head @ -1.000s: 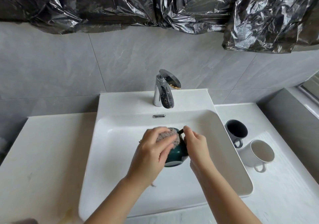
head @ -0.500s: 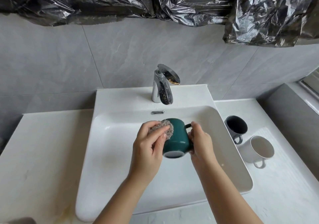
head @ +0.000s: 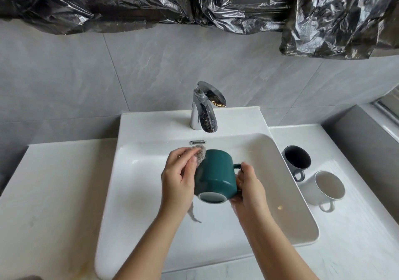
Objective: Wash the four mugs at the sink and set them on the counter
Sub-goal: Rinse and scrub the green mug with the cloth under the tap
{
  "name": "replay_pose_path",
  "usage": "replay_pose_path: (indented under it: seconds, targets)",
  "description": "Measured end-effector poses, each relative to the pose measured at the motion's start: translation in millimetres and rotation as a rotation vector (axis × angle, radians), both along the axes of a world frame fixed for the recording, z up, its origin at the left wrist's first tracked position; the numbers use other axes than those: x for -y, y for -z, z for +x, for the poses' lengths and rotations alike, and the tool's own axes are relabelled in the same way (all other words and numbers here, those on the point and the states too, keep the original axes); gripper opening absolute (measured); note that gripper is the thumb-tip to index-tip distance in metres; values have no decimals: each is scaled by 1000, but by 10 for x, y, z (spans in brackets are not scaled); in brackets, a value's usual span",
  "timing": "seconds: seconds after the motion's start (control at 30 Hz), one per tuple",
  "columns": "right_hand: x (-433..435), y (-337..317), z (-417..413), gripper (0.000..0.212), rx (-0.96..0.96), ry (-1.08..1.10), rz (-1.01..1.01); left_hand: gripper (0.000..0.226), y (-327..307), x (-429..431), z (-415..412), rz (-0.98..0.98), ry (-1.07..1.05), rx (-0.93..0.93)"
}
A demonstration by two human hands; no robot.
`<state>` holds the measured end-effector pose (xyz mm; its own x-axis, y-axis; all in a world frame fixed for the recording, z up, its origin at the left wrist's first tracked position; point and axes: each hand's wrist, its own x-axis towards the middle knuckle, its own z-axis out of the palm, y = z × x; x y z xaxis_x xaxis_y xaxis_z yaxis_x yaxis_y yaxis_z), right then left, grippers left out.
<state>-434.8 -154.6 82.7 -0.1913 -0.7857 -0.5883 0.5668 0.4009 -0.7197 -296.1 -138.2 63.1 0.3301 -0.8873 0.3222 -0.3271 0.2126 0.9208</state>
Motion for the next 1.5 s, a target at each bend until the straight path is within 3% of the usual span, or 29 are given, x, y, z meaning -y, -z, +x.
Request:
replay_pose_path:
  seconds: [0.1,0.23,0.3,0.37,0.5,0.63,0.7,0.77,0.83,0.9,1.07,1.13,1.23,1.3,1.4,1.5]
  targets:
    - [3,-4,-49,46,-162,-6,-104,30,-28,-2,-15,291,100,-230]
    - [-12,14,-102,50,-301,-52,-423,30,-57,-77,22,723,114,-499]
    - [-40,24,-120,43,-434,-171,-558,51,-150,-71,65,897,195,-703]
    - [-55,61,-145,37,-532,-272,-627,69,-254,-50,114,953,347,-879]
    - [-98,151,-179,36,-593,-402,-713,68,-333,-21,223,993,497,-903]
    - [-121,183,-200,44,-665,-483,-710,62,-219,-49,322,899,515,-908]
    - [-132,137,-181,47,-630,-523,-559,69,-180,-58,323,810,438,-852]
    - [-152,113,-166,56,-308,-617,-307,83,-186,-75,311,678,348,-686]
    - [-157,98,-165,65,3,-647,-166,84,-182,-107,285,571,319,-527]
    - [-144,138,-177,79,104,-616,-167,78,-190,-154,241,511,350,-420]
    - [-185,274,-134,102,143,-525,-264,65,-106,-216,182,328,292,-175]
    - [-202,290,-115,95,111,-472,-316,57,-108,-240,116,248,250,-119]
    - [-173,263,-88,70,-73,-434,-367,44,-69,-261,36,111,102,35]
    - [-155,244,-89,61,-155,-452,-382,41,-31,-244,73,103,96,20]
    - [-160,218,-97,56,-261,-485,-416,25,-17,-161,188,232,190,-192]
    - [-143,194,-75,51,-278,-474,-412,26,-59,-154,239,185,210,-153]
